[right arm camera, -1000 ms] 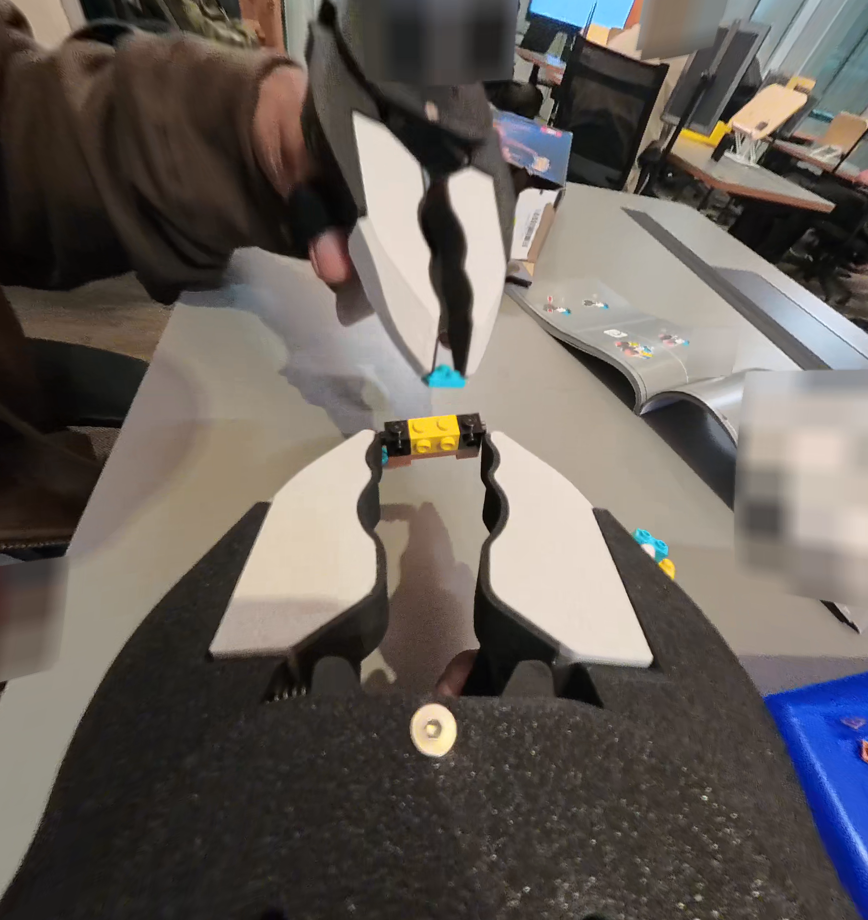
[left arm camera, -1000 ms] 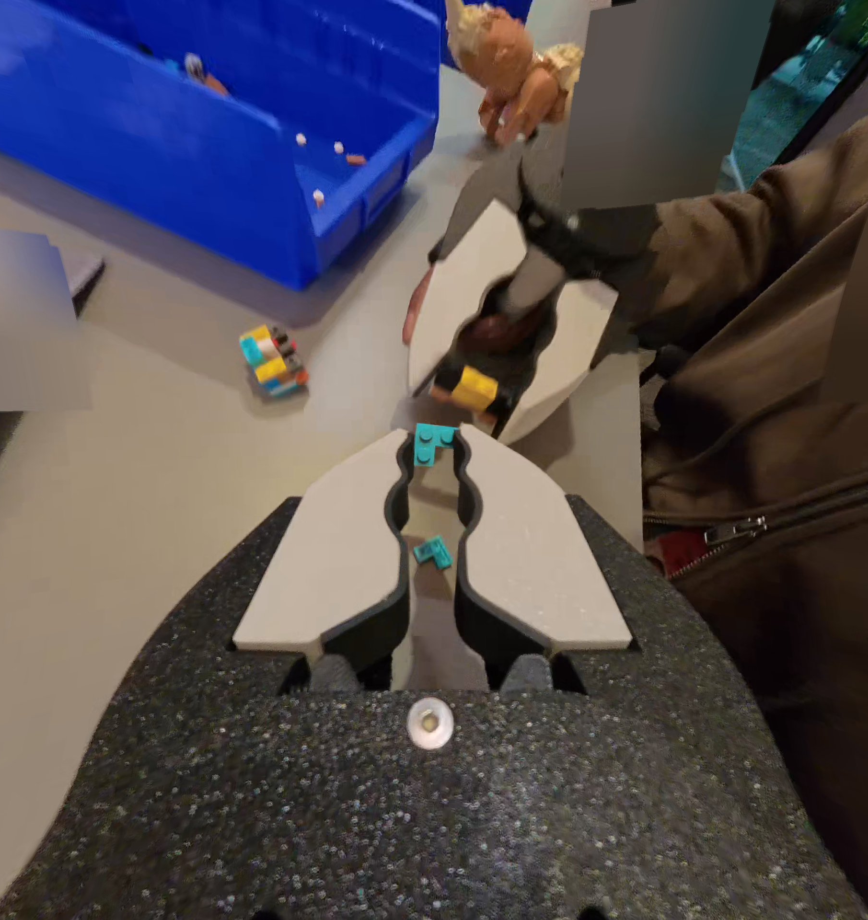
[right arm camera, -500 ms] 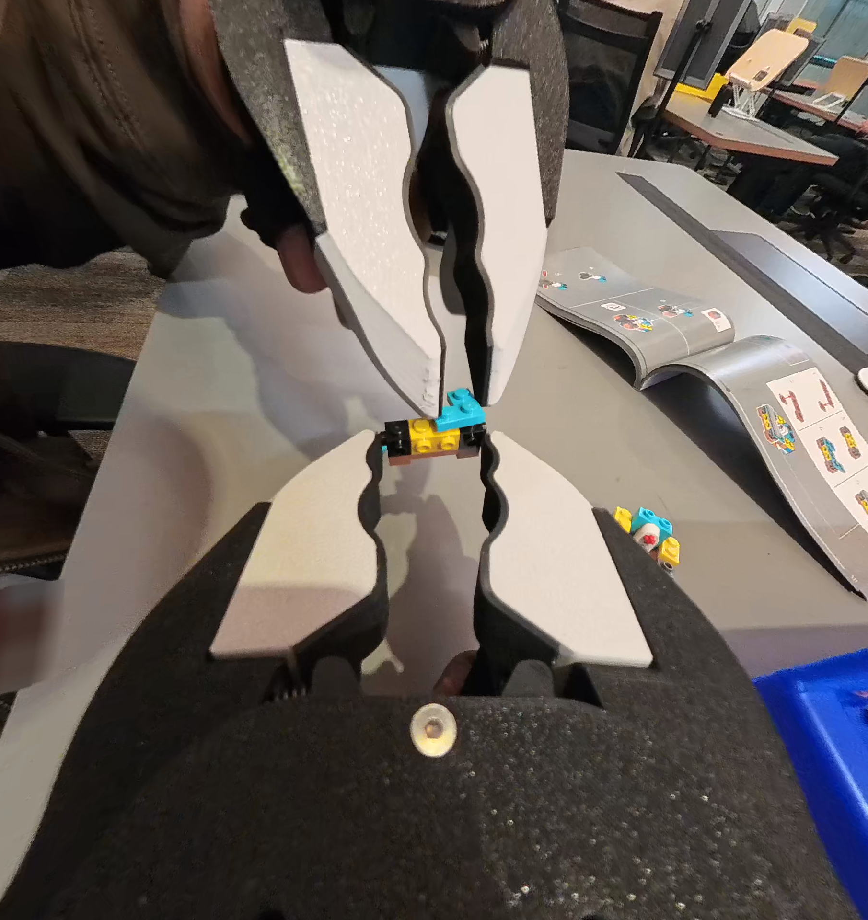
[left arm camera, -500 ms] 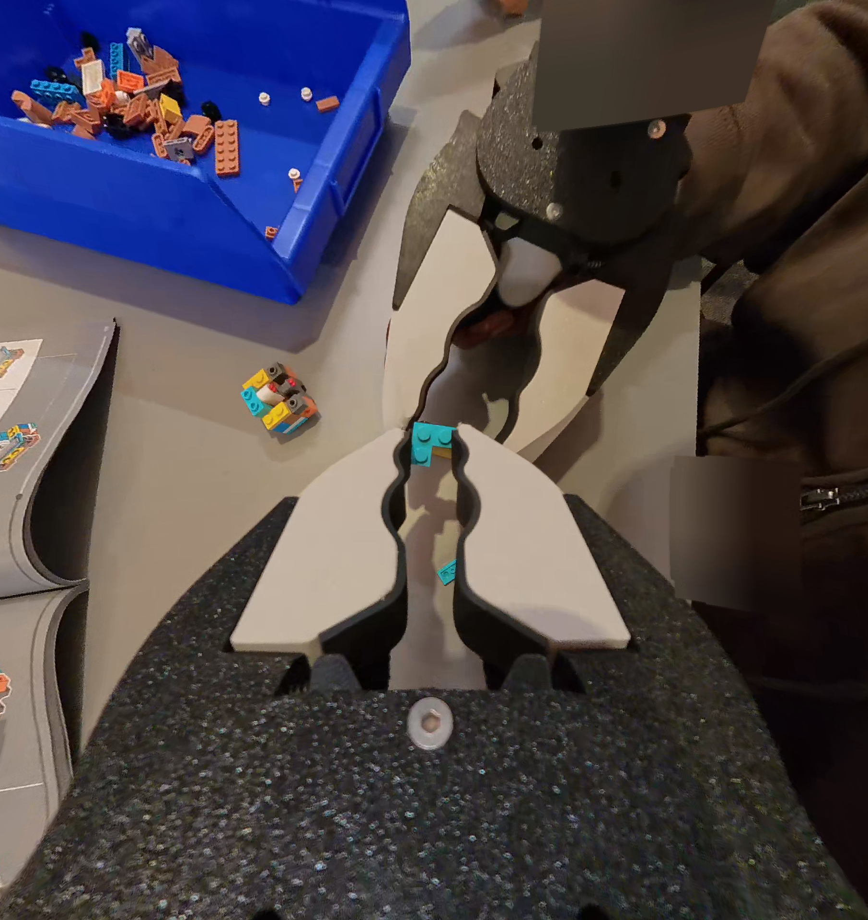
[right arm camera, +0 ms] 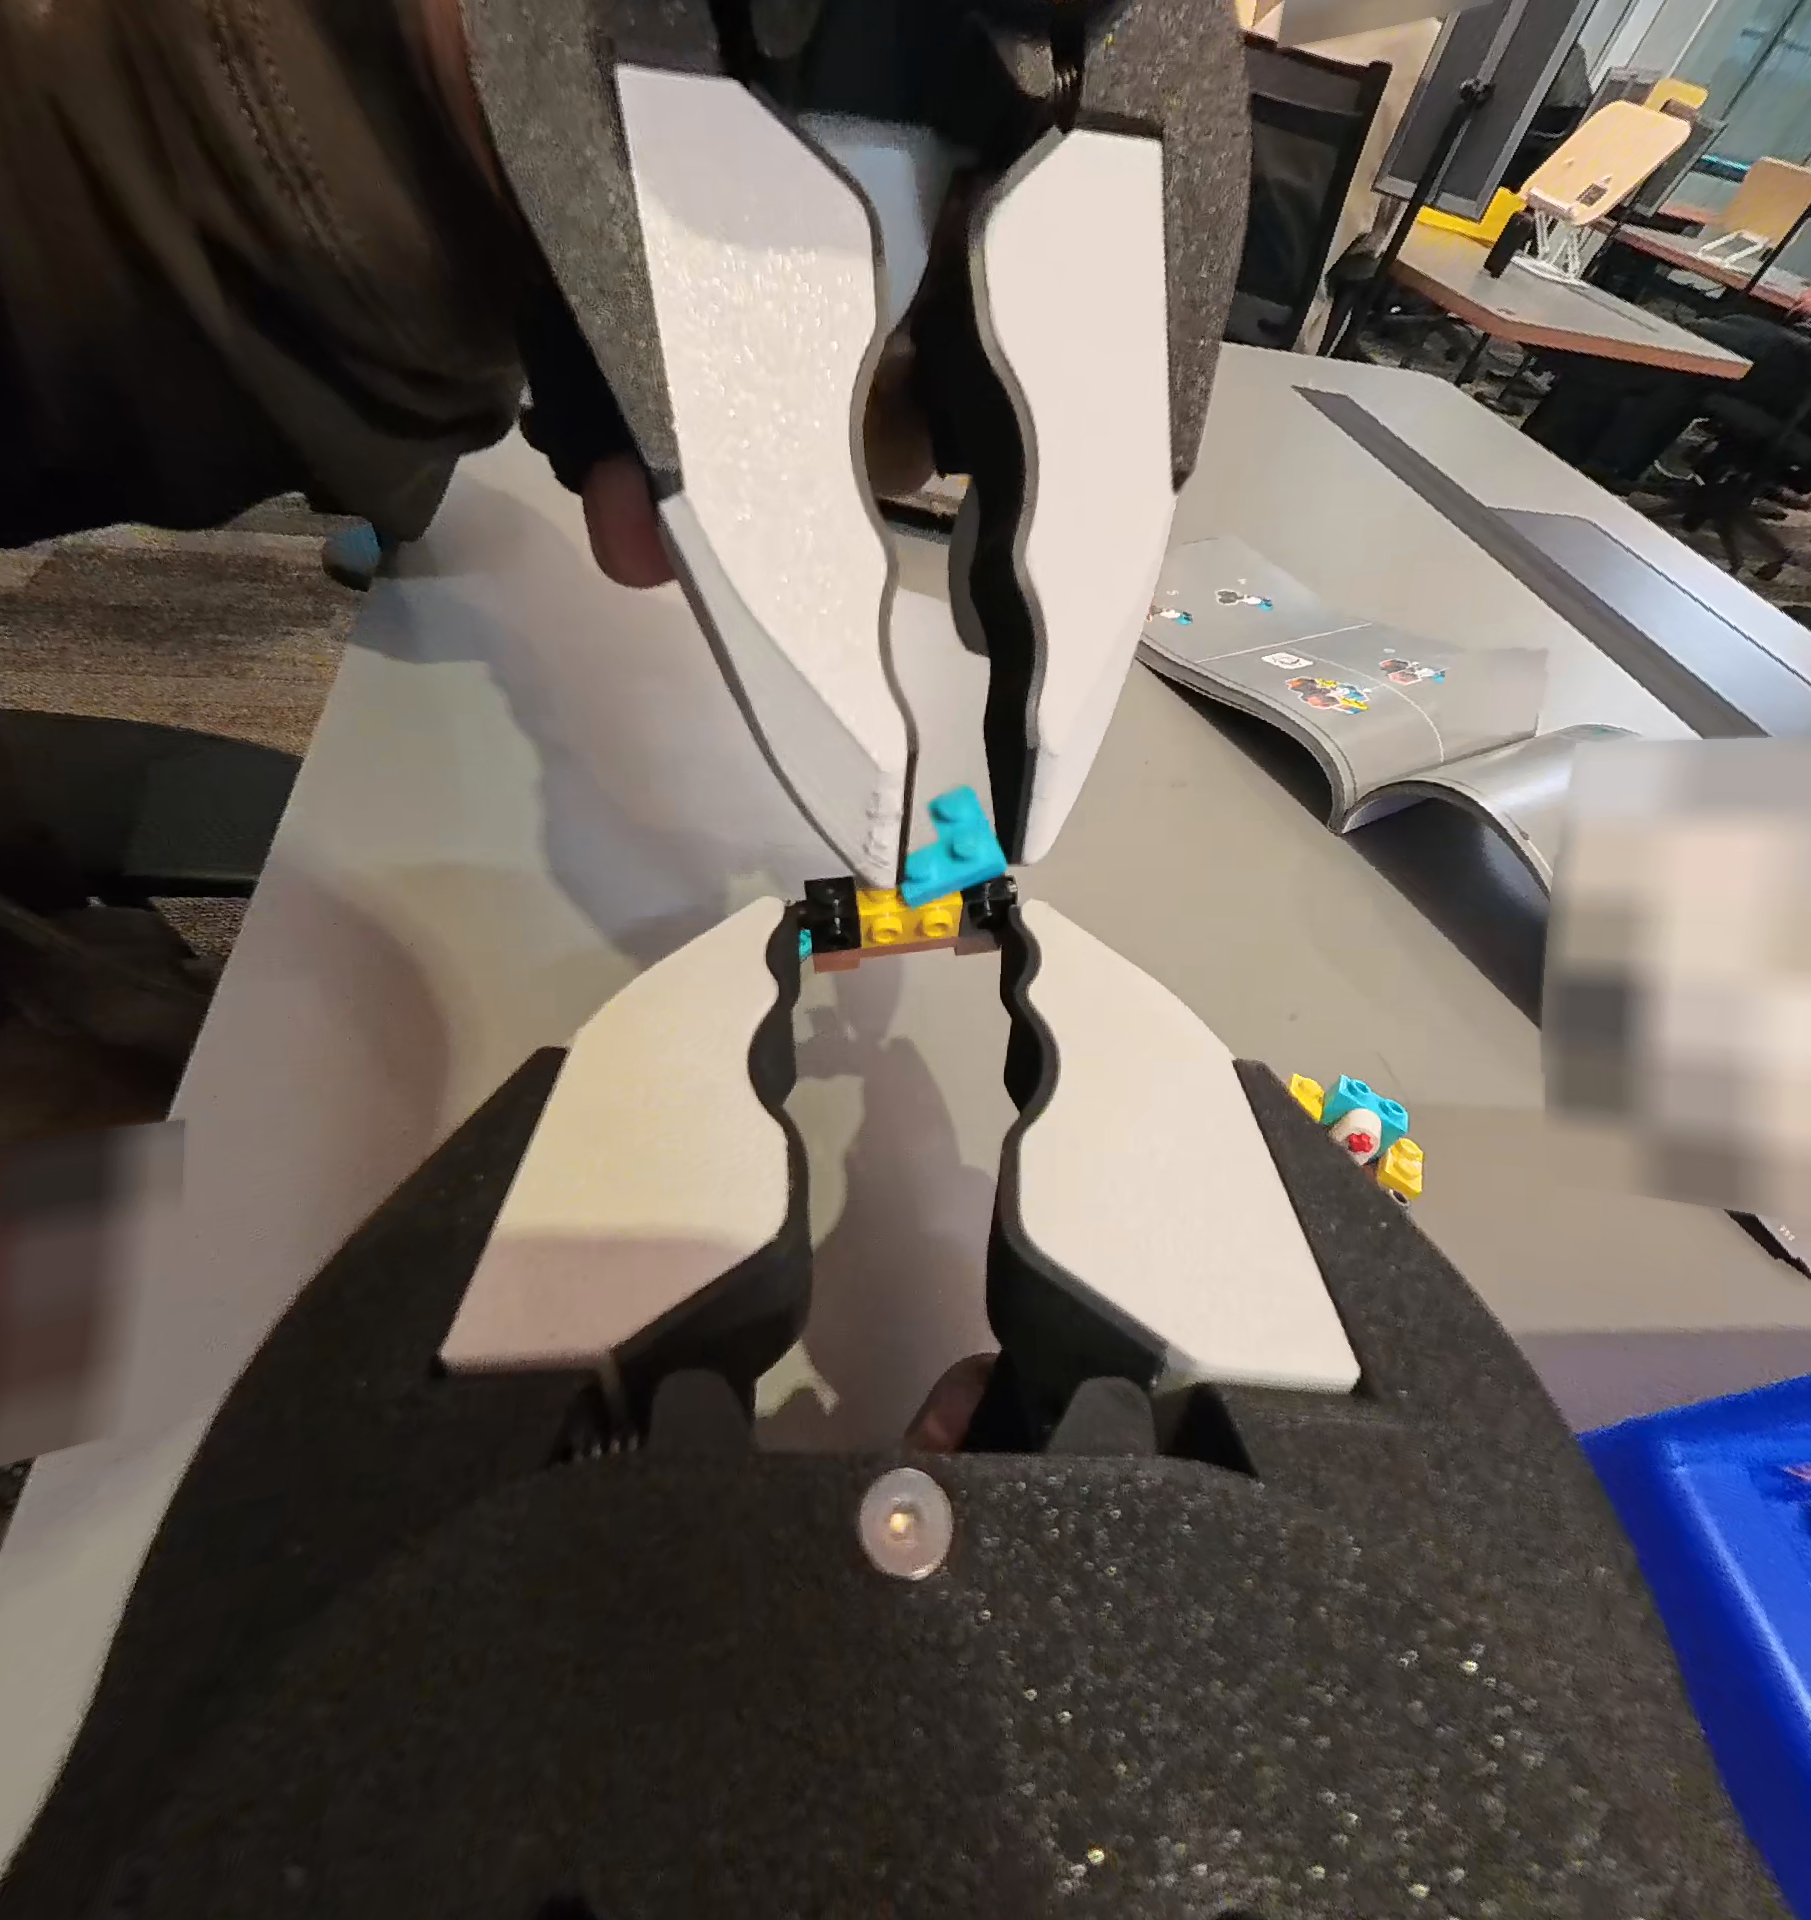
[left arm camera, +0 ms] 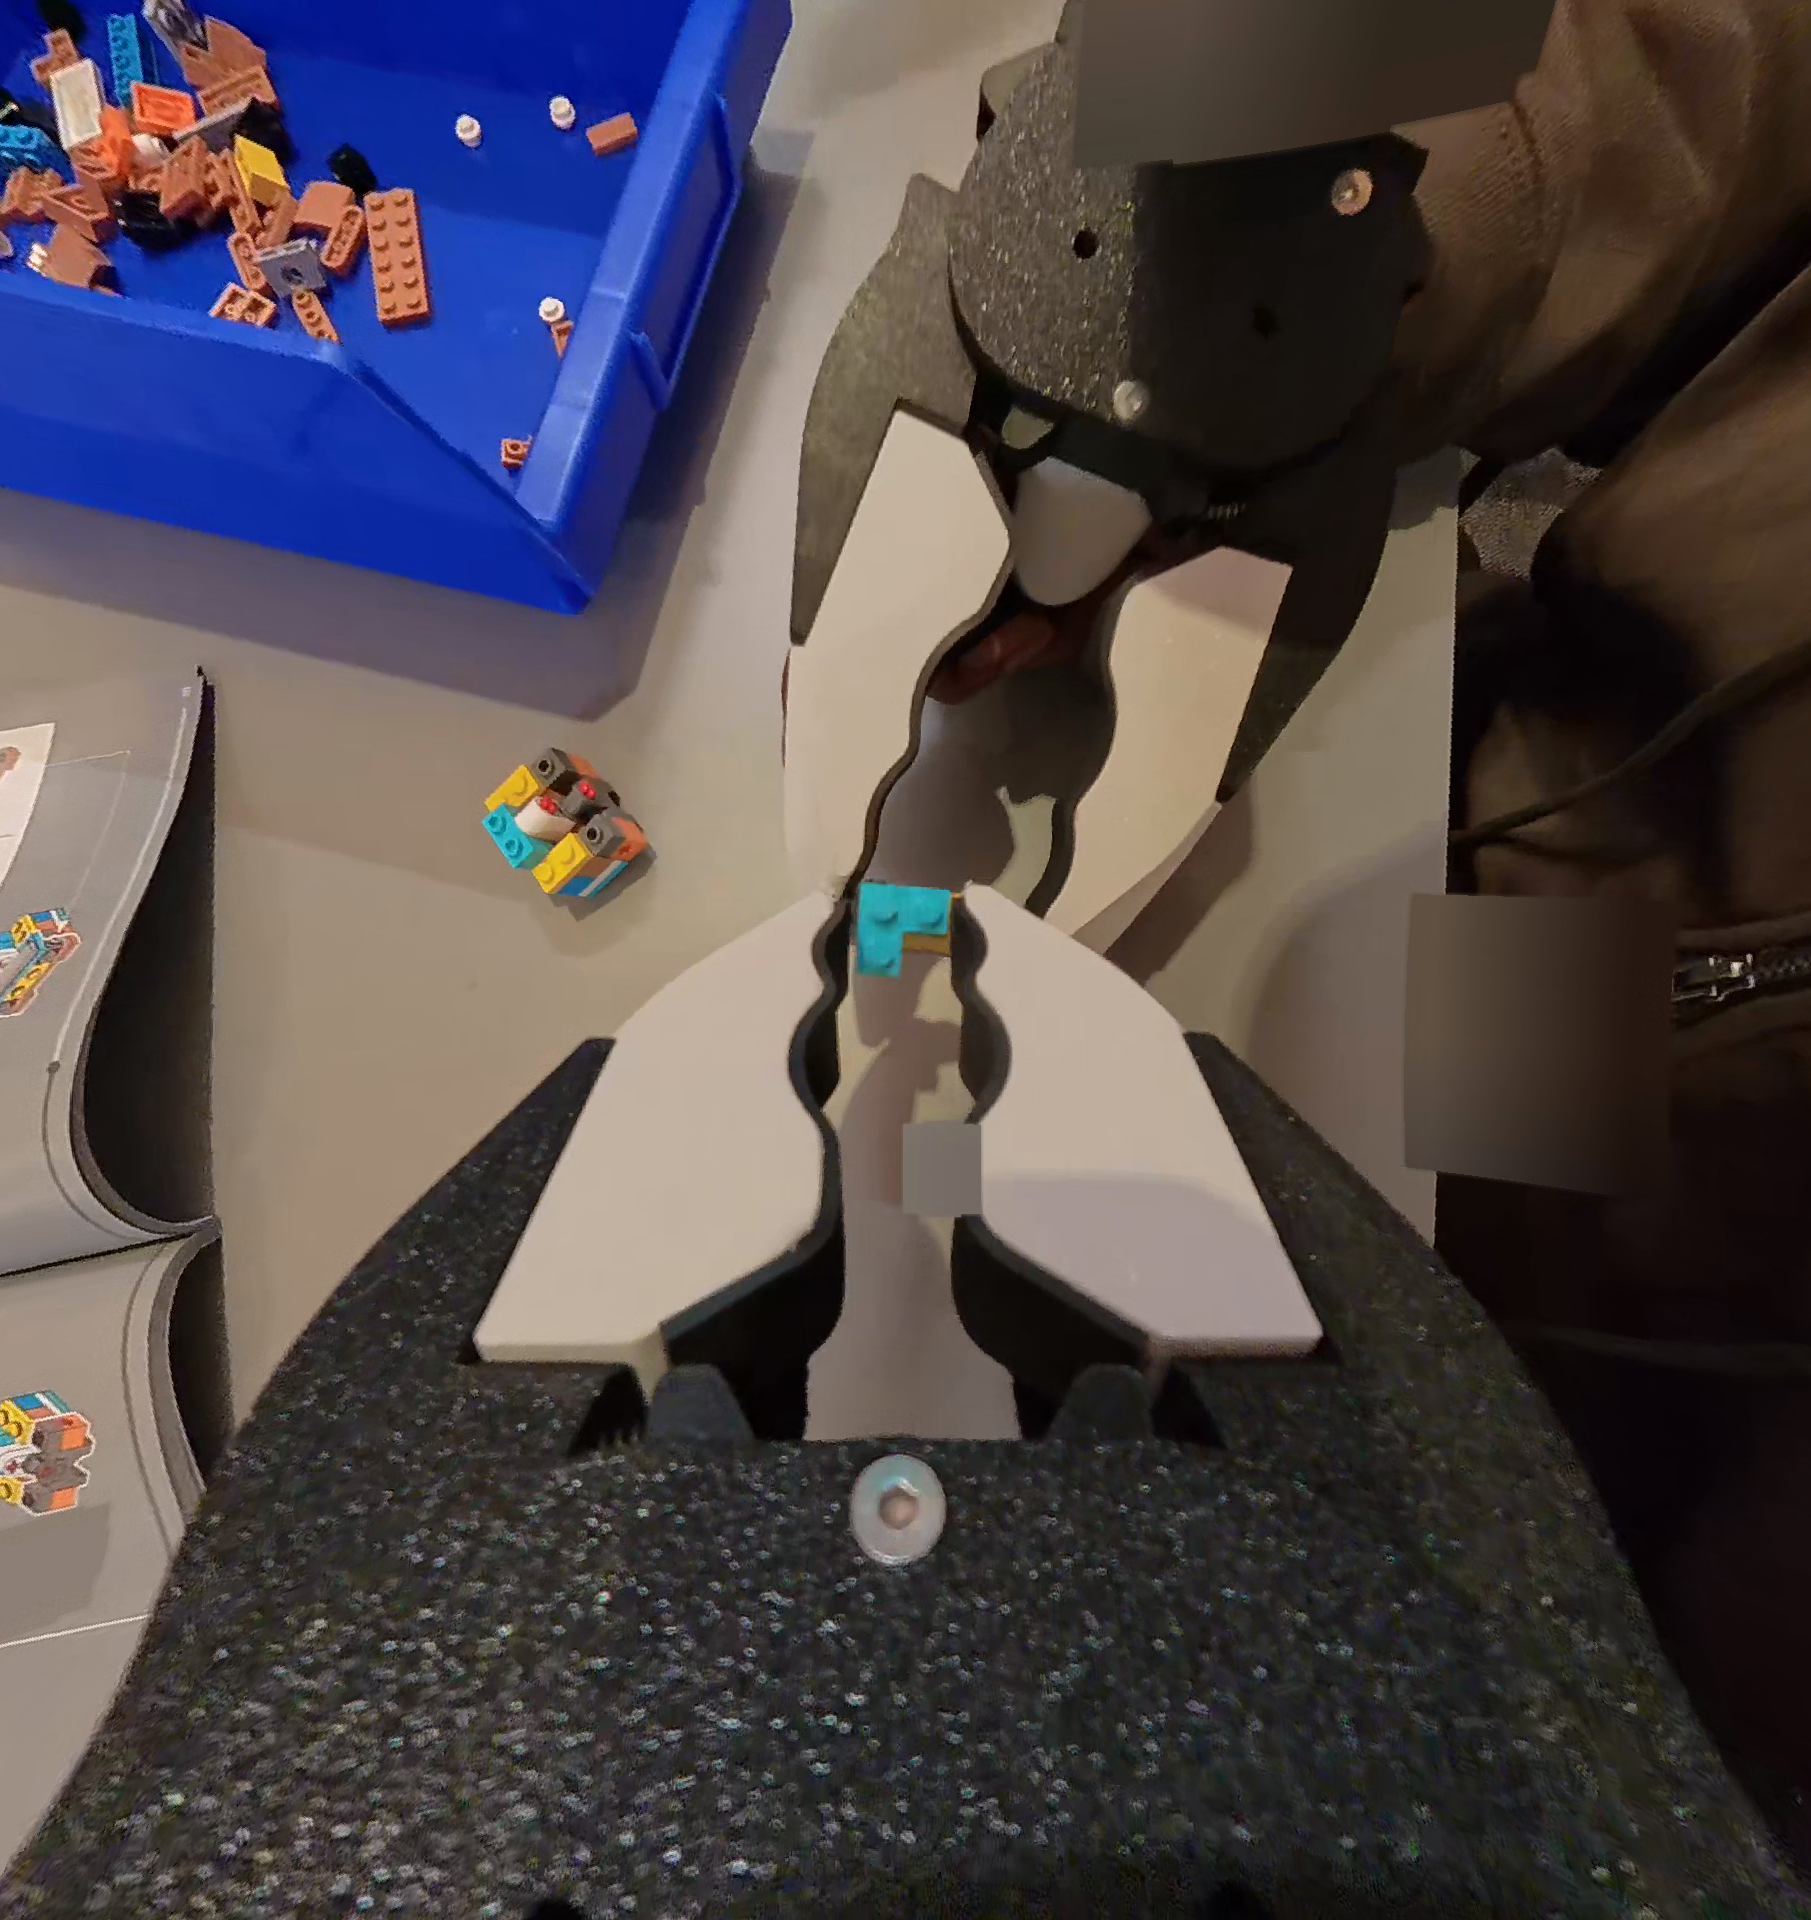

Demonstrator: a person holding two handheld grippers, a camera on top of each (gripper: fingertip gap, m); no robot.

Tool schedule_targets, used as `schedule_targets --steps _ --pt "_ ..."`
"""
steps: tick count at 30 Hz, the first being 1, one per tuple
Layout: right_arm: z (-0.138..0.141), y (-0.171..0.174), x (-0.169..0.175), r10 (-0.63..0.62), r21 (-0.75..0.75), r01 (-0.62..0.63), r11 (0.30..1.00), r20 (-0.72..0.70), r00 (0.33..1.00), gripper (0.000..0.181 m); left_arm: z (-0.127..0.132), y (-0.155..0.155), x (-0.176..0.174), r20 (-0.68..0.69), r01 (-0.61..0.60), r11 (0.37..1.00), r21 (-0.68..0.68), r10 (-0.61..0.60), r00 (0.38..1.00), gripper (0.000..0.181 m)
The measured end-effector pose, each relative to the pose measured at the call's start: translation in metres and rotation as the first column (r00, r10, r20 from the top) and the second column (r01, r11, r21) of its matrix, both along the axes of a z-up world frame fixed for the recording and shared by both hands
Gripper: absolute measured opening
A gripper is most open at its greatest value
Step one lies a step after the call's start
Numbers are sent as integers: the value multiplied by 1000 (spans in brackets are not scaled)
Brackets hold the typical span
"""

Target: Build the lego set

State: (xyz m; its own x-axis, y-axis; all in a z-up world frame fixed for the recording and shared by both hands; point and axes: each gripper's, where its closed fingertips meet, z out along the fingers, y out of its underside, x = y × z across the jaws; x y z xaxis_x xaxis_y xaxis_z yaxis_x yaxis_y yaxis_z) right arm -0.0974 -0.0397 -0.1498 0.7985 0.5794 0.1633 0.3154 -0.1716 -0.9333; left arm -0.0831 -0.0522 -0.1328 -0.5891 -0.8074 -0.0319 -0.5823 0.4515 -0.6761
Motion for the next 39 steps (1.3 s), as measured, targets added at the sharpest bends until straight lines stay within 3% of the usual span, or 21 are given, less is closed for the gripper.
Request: schedule_targets --steps 8,12,17,22,26,33,39 --pt "1 0 1 -2 3 2 1000 -3 1000 37 1 4 1 -4 -7 1000 -8 7 1000 18" --pt "-1 -2 11 -24 -2 24 1000 18 1000 37 -3 24 -2 -3 -80 996 -25 80 997 20" --pt "-1 -10 30 -44 -29 45 999 10 999 37 -27 36 -16 -59 -135 986 -94 130 990 22" --pt "-6 -15 43 -59 -52 59 997 15 998 37 -51 65 -35 -79 -227 974 -13 225 971 24" --pt "-9 -14 41 -47 -60 49 997 29 998 37 -61 71 -50 -68 -169 985 30 171 983 23" --pt "-8 -15 38 -30 -55 31 998 22 999 37 -72 75 -46 -18 67 985 156 -65 998 23" --pt "-6 -14 40 -35 -51 35 998 9 999 37 -81 60 -50 -115 125 987 106 -112 987 8"
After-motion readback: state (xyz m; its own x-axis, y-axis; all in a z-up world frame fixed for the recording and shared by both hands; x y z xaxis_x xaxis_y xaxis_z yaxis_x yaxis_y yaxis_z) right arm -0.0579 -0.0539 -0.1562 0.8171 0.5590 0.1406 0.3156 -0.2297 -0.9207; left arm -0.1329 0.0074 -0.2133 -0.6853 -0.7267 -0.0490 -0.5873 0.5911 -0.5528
